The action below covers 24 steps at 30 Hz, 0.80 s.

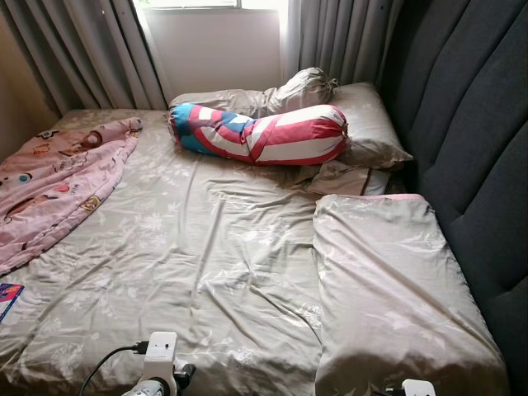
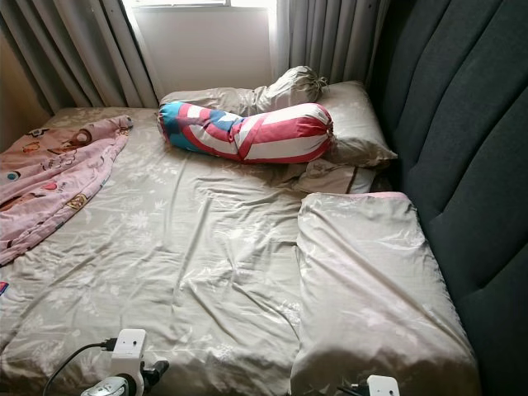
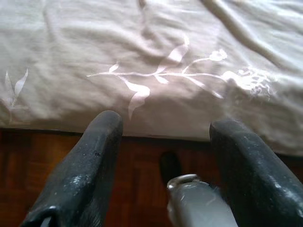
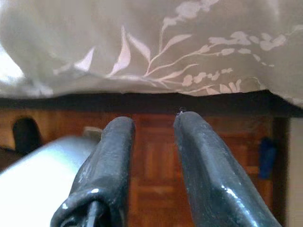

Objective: Clean up the room

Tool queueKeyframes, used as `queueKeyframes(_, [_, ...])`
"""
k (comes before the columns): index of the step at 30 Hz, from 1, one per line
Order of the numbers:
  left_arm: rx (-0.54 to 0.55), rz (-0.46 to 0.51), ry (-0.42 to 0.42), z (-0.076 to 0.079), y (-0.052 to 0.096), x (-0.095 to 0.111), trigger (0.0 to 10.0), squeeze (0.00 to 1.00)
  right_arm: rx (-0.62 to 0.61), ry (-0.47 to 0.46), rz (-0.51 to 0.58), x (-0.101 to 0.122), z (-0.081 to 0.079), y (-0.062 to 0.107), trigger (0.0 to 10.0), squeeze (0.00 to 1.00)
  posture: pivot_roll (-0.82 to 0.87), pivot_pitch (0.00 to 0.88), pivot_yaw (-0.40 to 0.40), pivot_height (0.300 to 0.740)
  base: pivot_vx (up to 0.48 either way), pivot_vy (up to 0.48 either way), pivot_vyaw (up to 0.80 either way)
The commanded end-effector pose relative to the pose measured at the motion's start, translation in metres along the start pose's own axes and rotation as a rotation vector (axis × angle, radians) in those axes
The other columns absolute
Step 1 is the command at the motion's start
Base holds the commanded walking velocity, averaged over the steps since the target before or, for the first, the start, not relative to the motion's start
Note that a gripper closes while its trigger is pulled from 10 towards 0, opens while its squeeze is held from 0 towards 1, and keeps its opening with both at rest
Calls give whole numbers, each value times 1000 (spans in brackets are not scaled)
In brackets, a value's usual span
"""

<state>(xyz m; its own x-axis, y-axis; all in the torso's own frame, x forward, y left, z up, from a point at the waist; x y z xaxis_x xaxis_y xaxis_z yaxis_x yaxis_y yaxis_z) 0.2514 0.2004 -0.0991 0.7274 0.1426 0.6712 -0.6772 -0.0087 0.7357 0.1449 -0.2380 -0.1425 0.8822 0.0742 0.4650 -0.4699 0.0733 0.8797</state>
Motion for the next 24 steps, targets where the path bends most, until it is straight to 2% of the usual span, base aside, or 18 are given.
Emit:
queueKeyframes(1, [24, -30, -5, -10, 3, -9, 10000, 0, 8, -6, 24, 7, -1, -1, 10000, 0, -48, 0, -5, 740, 0, 480, 800])
queueKeyframes(3, [22, -30, -8, -10, 3, -9, 10000, 0, 4, -20, 24, 6, 1, -1, 10000, 0, -48, 0, -5, 740, 0, 480, 669])
queueKeyframes(6, [20, -32, -10, -9, 2, -9, 10000, 0, 7, -25, 34, 11, -6, -2, 10000, 0, -52, 0, -7, 740, 0, 480, 0])
queueKeyframes(15, [19, -26, -9, -9, 2, -5, 10000, 0, 4, -38, 51, 18, -6, -3, 10000, 0, -47, 0, -6, 740, 0, 480, 0])
queueKeyframes(24, [19, -22, -9, -9, 1, -3, 10000, 0, 20, -11, 57, 21, -11, -4, 10000, 0, -44, 0, -7, 740, 0, 480, 0])
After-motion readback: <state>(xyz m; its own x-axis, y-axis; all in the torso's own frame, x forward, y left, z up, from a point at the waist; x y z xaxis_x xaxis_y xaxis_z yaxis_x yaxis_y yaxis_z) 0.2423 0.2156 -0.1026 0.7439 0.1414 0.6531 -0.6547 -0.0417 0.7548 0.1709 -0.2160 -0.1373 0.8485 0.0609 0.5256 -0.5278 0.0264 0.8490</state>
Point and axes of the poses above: a point about 5 cm out from each wrist's last joint towards the gripper, its own y axis pointing back from the gripper into the wrist, its own x axis along the axis of the wrist's last joint, z = x × y, the point moved 5 cm from there along -y, pointing out of the wrist towards the gripper, and after that the axes turned 10 degrees about y, right-handed, at the moved point
